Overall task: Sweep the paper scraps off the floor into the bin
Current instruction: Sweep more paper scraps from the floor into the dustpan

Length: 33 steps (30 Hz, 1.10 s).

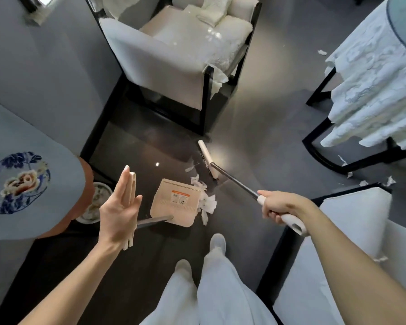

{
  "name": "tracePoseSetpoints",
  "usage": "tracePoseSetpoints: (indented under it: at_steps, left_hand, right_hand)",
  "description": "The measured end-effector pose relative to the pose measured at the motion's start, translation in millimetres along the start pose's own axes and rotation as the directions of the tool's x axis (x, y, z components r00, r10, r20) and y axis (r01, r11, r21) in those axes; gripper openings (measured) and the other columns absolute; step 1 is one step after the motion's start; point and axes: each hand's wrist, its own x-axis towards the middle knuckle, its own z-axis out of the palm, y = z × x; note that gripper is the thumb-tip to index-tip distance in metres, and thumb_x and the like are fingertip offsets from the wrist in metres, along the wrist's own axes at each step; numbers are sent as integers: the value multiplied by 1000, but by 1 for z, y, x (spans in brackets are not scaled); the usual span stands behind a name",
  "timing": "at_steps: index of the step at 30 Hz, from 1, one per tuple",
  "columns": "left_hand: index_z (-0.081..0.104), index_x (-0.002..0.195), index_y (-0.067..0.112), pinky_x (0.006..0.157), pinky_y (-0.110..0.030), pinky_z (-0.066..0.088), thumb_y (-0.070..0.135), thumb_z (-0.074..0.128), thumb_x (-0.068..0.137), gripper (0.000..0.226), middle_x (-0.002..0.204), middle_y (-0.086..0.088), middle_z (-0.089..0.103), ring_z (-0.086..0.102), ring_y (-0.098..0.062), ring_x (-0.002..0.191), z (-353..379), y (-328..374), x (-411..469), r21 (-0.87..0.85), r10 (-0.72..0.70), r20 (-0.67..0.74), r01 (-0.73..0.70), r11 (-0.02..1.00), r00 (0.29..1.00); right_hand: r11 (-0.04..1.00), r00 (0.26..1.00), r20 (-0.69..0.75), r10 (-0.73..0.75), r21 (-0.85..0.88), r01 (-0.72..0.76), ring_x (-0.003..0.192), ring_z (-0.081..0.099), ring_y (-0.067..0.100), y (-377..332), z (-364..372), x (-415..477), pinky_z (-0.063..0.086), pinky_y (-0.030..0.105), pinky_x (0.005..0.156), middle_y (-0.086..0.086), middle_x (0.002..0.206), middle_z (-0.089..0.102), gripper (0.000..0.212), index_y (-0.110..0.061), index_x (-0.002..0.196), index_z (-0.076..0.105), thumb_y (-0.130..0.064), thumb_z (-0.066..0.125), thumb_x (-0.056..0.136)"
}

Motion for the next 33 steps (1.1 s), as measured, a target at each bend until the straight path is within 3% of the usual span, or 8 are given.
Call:
tracePoseSetpoints:
  at_steps: [5, 8, 12, 16, 18, 26, 29, 33]
  left_hand:
    - [32, 134, 50, 110, -21, 32, -13, 55, 87, 82, 142, 20, 38, 36, 4, 132, -7, -9, -12, 71, -19, -33, 21, 997, 999]
    - [31, 136, 47, 107, -14, 32, -11, 57, 86, 81, 143, 19, 38, 35, 5, 132, -11, -12, -23, 122, -28, -105, 41, 992, 994]
    - [29, 137, 40, 96, 0, 31, -11, 56, 87, 77, 146, 10, 37, 35, 19, 123, -14, -11, -40, 146, -43, -218, 76, 986, 975]
    - [26, 135, 43, 93, 2, 28, -6, 59, 87, 76, 147, 1, 38, 39, -12, 133, -27, -15, -61, 251, -63, -291, 140, 958, 955]
    - [25, 133, 48, 92, 4, 26, -4, 60, 88, 77, 143, 9, 38, 37, -11, 134, -38, -19, -74, 254, -79, -299, 160, 954, 951]
    - [31, 129, 65, 111, -25, 30, -11, 57, 86, 92, 141, 25, 40, 35, 3, 133, -92, -63, -133, 148, -120, -141, 141, 979, 983]
    - [28, 122, 73, 102, -10, 34, -16, 54, 84, 101, 127, 47, 39, 34, 12, 129, -112, -84, -159, 147, -106, -34, 110, 983, 994]
    - [30, 131, 52, 95, -4, 37, -18, 52, 85, 86, 134, 34, 37, 32, 10, 130, -130, -100, -189, 72, -101, 36, 98, 993, 994]
  right_hand:
    - [1000, 1000, -10, 5, 5, -5, 48, 34, 9, -13, 2, 29, 34, 17, 37, 5, 75, 50, 76, -32, 150, 28, 8, 41, 87]
    - [985, 999, -36, -19, -175, 12, 50, 41, 15, -26, 8, 47, 39, 21, 43, 6, 73, 52, 80, -31, 151, 25, 8, 44, 83]
    - [802, 986, -72, -150, -592, 79, 98, 55, 31, -41, 21, 64, 49, 32, 82, 7, 112, 58, 73, -16, 148, 30, 2, 47, 80]
    - [670, 994, 9, -108, -738, 79, 104, 58, 32, -50, 49, 66, 46, 30, 73, 12, 121, 56, 60, -5, 137, 40, 5, 48, 78]
    - [585, 996, 66, -66, -806, 92, 113, 56, 32, -48, 65, 68, 47, 27, 74, 9, 139, 49, 68, -4, 140, 38, 6, 51, 74]
    - [570, 999, 36, -12, -821, 36, 113, 56, 33, 3, 129, 22, 50, 34, 87, 13, 138, 51, 74, -10, 148, 25, 4, 45, 78]
    - [573, 1000, 17, -25, -819, 28, 121, 52, 31, 39, 168, -8, 49, 29, 87, 10, 146, 43, 79, -12, 153, 16, 3, 45, 81]
    - [631, 998, 56, -15, -774, 53, 99, 60, 29, 77, 218, -45, 52, 29, 74, 11, 138, 53, 88, -19, 155, 10, 5, 44, 78]
